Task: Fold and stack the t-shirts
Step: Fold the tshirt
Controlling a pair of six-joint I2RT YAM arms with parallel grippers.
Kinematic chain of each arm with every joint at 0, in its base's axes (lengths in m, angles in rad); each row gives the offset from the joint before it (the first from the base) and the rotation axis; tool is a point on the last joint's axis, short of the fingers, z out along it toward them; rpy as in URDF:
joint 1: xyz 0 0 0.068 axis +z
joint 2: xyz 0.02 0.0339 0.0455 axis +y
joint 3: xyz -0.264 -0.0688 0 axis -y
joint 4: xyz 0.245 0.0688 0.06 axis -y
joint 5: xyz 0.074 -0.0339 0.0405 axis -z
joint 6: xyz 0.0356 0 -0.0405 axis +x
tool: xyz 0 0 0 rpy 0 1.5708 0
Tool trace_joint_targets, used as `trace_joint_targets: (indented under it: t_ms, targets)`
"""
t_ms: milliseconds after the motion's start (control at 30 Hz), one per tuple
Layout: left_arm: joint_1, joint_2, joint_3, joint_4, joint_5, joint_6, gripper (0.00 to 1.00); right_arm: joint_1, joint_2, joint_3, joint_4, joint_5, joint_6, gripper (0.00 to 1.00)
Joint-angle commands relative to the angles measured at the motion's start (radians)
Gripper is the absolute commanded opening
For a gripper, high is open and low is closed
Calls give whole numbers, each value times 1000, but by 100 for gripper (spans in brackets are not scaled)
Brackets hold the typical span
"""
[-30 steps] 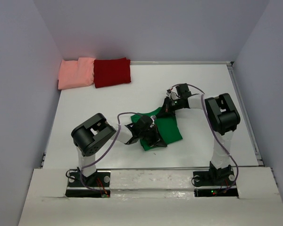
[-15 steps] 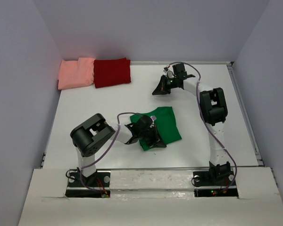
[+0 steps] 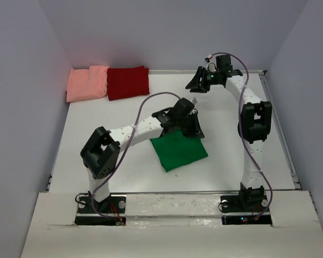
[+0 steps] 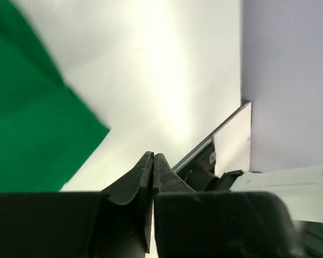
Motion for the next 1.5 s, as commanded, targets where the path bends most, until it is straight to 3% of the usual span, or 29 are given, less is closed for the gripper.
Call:
trace_joint_targets:
  t_ms: [0, 67, 167, 233, 400, 633, 933, 1467]
  targets:
    - [17, -81, 249, -312, -112, 132, 27, 17, -145, -122, -50, -4, -51, 52]
    - [54, -118, 229, -314, -116, 112, 57, 17, -194, -183, -50, -3, -59, 52]
    - [109, -259, -6, -204, -95, 28, 69, 17, -250, -304, -50, -3, -77, 53]
    - [184, -373, -238, -103, -41, -25, 70, 17, -311, -381, -56, 12, -92, 57]
    - [249, -535, -494, -79, -47, -54, 72, 17, -471, -517, -71, 124, -122, 63]
    - [249, -537, -583, -157, -142, -17, 75, 17, -650, -674, -94, 230, -143, 64]
    - [250, -460, -681, -44, -147, -49, 75, 17, -828, -775, -105, 246, -134, 64]
    - [249, -215, -579, 31, -127, -11, 71, 17, -954, -869, -156, 244, -135, 65]
